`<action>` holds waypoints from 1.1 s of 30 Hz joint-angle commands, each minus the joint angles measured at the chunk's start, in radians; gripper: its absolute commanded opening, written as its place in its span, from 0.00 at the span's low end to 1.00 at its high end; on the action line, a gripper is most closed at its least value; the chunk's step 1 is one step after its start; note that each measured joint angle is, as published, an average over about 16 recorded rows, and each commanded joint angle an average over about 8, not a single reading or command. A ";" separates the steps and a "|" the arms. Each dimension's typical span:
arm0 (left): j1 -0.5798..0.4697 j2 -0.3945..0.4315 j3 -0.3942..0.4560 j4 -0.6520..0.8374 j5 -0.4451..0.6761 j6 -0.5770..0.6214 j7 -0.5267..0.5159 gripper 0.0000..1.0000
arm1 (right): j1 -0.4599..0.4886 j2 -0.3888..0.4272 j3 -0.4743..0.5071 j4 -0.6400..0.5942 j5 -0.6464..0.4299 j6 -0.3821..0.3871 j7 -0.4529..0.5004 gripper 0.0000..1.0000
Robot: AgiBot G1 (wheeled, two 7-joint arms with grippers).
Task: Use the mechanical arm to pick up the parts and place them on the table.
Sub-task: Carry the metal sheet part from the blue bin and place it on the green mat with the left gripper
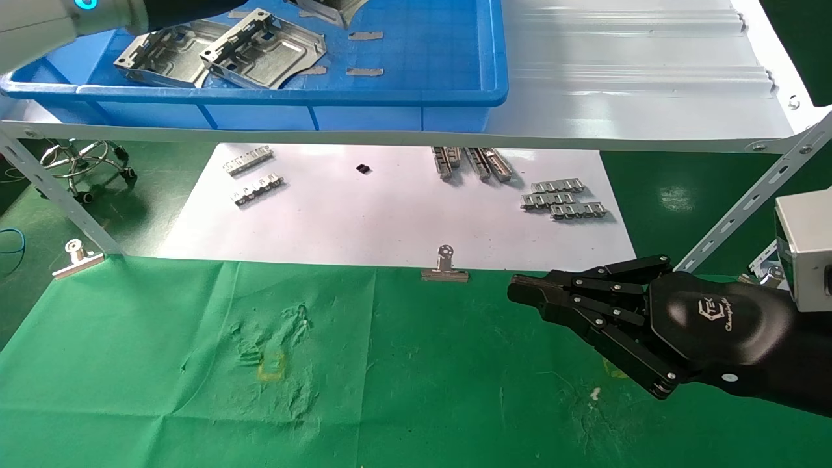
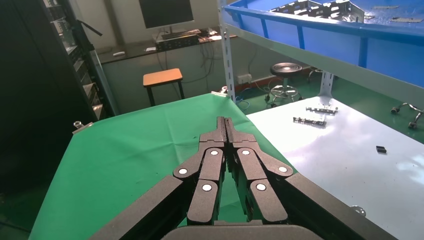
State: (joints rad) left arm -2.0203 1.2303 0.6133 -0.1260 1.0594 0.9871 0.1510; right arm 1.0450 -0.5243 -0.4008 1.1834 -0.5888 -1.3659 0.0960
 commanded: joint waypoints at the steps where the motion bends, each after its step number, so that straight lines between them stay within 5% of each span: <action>1: -0.002 -0.028 -0.007 0.000 -0.011 0.065 0.029 0.00 | 0.000 0.000 0.000 0.000 0.000 0.000 0.000 0.00; 18: 0.013 -0.226 -0.038 0.000 -0.070 0.560 0.254 0.00 | 0.000 0.000 0.000 0.000 0.000 0.000 0.000 0.00; 33: 0.135 -0.360 0.047 -0.261 -0.145 0.616 0.337 0.00 | 0.000 0.000 0.000 0.000 0.000 0.000 0.000 0.00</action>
State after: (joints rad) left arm -1.8879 0.8674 0.6694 -0.3819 0.9216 1.6033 0.4978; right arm 1.0450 -0.5243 -0.4008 1.1834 -0.5888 -1.3659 0.0960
